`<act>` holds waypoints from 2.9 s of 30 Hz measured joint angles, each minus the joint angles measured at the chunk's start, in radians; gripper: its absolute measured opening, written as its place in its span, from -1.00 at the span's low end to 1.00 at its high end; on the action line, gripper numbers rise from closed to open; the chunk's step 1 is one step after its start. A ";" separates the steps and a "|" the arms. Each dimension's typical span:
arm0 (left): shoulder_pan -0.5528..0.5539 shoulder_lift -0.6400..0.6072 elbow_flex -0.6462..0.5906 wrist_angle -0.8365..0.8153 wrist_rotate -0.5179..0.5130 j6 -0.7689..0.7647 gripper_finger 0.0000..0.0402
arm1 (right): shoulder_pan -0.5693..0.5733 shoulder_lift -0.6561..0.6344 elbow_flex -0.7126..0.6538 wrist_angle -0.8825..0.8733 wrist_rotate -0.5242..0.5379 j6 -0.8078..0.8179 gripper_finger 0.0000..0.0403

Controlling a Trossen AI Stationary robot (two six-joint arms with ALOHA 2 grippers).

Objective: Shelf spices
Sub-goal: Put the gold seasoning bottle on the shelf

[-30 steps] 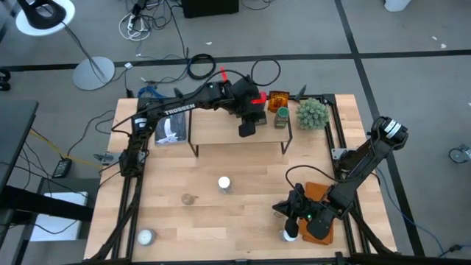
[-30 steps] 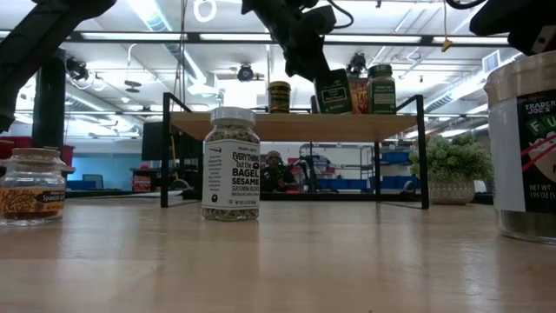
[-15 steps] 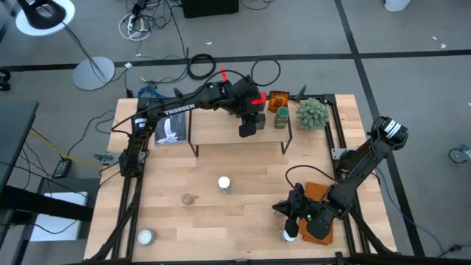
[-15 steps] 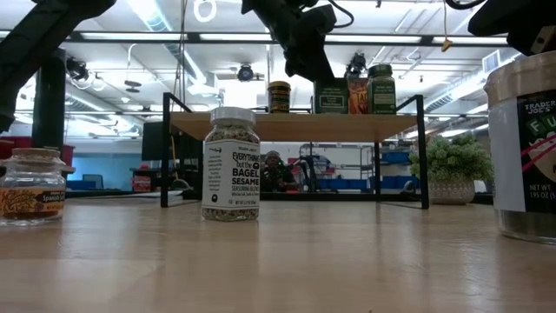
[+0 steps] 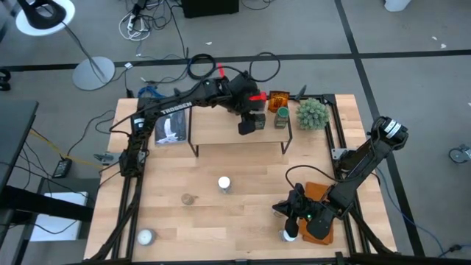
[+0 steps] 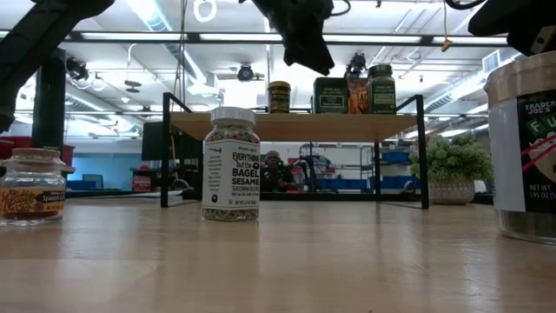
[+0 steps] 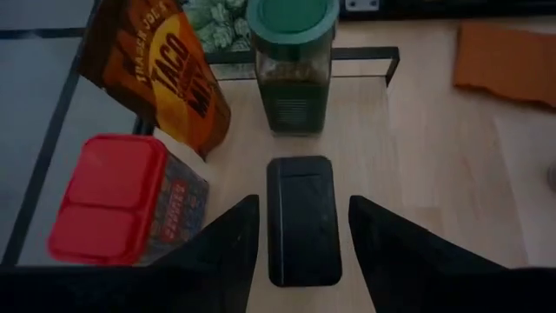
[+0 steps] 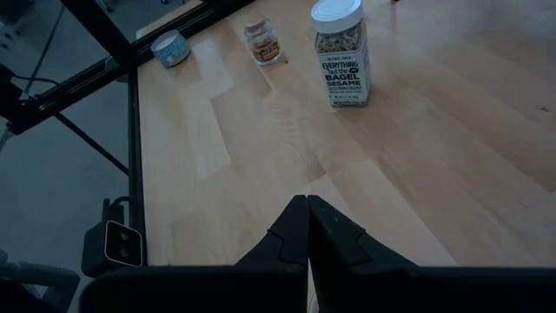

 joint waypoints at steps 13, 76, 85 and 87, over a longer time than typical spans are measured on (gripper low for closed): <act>-0.095 -0.076 0.087 -0.076 0.015 0.022 -0.08 | 0.000 0.000 0.007 -0.016 0.029 -0.005 -0.99; -0.693 -1.078 -1.810 1.381 -0.742 -0.317 -0.08 | 0.059 -0.002 0.481 -1.148 -0.603 0.495 -0.86; -0.694 -1.080 -1.810 1.363 -0.733 -0.323 -0.08 | -0.063 -0.002 0.481 -1.041 -0.604 0.315 -0.34; -0.694 -1.080 -1.810 1.363 -0.733 -0.323 -0.08 | -0.098 -0.002 0.481 -0.984 -0.605 0.233 -0.18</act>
